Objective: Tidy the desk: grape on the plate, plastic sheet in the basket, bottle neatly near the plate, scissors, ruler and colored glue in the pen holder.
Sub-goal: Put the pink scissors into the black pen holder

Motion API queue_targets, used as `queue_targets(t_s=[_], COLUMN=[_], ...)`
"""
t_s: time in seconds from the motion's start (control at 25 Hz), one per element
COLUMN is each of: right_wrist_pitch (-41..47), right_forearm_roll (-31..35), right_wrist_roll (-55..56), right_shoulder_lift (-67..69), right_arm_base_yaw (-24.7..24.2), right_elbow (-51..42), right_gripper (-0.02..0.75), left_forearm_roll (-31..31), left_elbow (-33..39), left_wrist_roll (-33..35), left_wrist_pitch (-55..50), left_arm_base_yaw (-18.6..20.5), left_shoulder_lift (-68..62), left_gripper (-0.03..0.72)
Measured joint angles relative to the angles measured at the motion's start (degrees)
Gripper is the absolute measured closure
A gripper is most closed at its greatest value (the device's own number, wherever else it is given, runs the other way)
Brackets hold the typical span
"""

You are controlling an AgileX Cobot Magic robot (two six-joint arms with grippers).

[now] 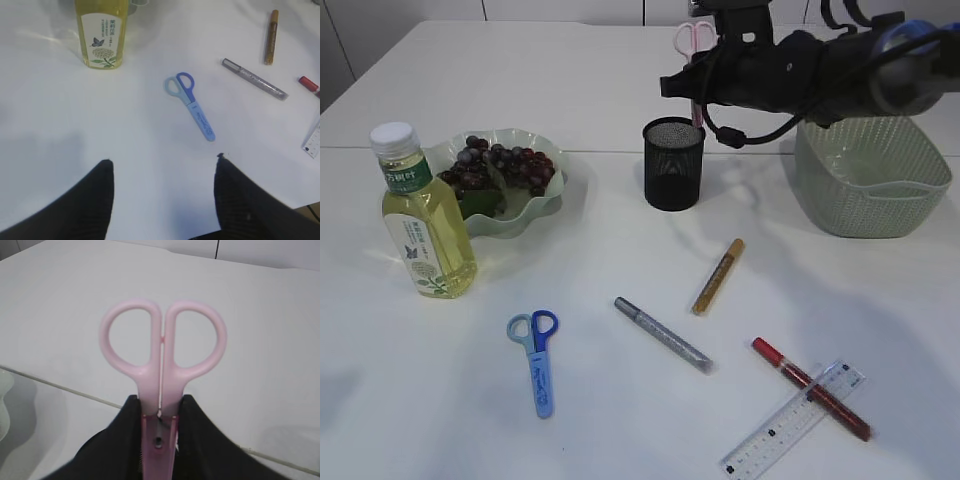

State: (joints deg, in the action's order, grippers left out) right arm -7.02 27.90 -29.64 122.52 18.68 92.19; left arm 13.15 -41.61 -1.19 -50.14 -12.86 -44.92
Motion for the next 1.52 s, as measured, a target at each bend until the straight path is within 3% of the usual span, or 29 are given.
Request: queue_targets(t_s=[0.48, 1.52], right_wrist_pitch=[-2.98, -5.4], right_forearm_roll=[-1.27, 0.02], right_wrist_roll=[0.0, 0.56], right_shoulder_lift=[4.31, 6.97], right_arm_base_yaw=[2.46, 2.46], right_elbow=[4.05, 5.0], right_gripper=[0.552, 0.526], left_forearm_roll=[0.0, 0.0], left_elbow=[0.0, 0.0], left_wrist_roll=[0.0, 0.0], left_wrist_pitch=[1.38, 1.48], left_arm_base_yaw=[0.0, 0.0], left_shoulder_lift=[0.0, 0.0], left_gripper=[0.227, 0.227])
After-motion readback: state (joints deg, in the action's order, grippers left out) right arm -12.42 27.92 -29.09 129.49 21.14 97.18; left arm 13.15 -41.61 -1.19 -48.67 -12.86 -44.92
